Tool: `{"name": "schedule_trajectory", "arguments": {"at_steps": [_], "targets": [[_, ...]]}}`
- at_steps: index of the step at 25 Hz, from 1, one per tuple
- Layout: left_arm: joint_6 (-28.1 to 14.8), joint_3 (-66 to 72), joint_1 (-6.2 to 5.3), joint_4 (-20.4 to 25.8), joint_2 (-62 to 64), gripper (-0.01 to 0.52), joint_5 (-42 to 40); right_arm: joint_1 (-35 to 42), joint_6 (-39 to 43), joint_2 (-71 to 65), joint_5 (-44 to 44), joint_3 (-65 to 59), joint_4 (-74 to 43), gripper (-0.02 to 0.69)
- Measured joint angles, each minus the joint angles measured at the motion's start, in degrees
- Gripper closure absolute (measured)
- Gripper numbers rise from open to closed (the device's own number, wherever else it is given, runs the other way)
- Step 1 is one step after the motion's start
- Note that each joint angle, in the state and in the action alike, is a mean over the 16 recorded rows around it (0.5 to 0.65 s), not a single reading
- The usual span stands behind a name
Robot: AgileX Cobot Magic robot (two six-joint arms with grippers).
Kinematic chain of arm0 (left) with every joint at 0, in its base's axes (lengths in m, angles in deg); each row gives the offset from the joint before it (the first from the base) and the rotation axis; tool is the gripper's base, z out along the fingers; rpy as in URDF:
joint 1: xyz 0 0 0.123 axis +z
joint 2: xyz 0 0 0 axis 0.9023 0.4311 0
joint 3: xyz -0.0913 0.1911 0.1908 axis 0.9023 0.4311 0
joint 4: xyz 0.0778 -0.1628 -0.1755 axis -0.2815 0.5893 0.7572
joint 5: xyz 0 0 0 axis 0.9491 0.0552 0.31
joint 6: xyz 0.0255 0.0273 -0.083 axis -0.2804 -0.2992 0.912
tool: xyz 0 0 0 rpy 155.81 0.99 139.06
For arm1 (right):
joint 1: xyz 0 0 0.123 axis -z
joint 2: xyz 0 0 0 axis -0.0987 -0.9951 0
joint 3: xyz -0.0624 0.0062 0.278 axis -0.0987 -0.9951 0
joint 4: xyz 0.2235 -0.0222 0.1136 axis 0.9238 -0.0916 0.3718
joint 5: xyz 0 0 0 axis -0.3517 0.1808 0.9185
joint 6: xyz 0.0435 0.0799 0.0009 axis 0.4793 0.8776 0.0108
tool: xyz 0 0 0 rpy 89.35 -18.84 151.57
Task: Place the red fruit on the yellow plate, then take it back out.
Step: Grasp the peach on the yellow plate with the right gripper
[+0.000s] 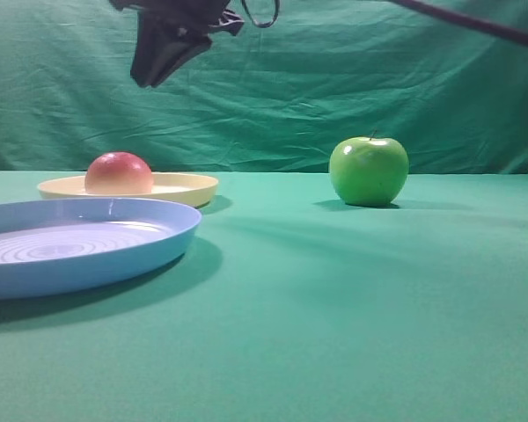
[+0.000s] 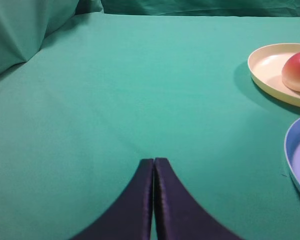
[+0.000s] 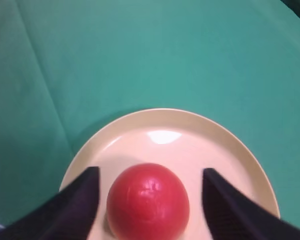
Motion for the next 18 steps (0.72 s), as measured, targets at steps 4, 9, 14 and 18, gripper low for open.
{"name": "schedule_trajectory", "arguments": {"at_steps": [4,9,14,18], "targets": [[0.00,0.00,0.00,0.00,0.00,0.514,0.00,-0.33,-1.00,-2.27,-2.58,0.01,1.30,0.055],[0.00,0.00,0.00,0.00,0.00,0.514,0.00,-0.42,-1.26,-4.68,-4.15,0.02,1.66,0.039],[0.00,0.00,0.00,0.00,0.00,0.514,0.00,-0.42,-1.35,-6.36,-4.80,0.03,1.91,0.134],[0.00,0.00,0.00,0.00,0.00,0.514,0.00,-0.40,-1.39,-7.00,-4.62,0.05,2.01,0.247]]}}
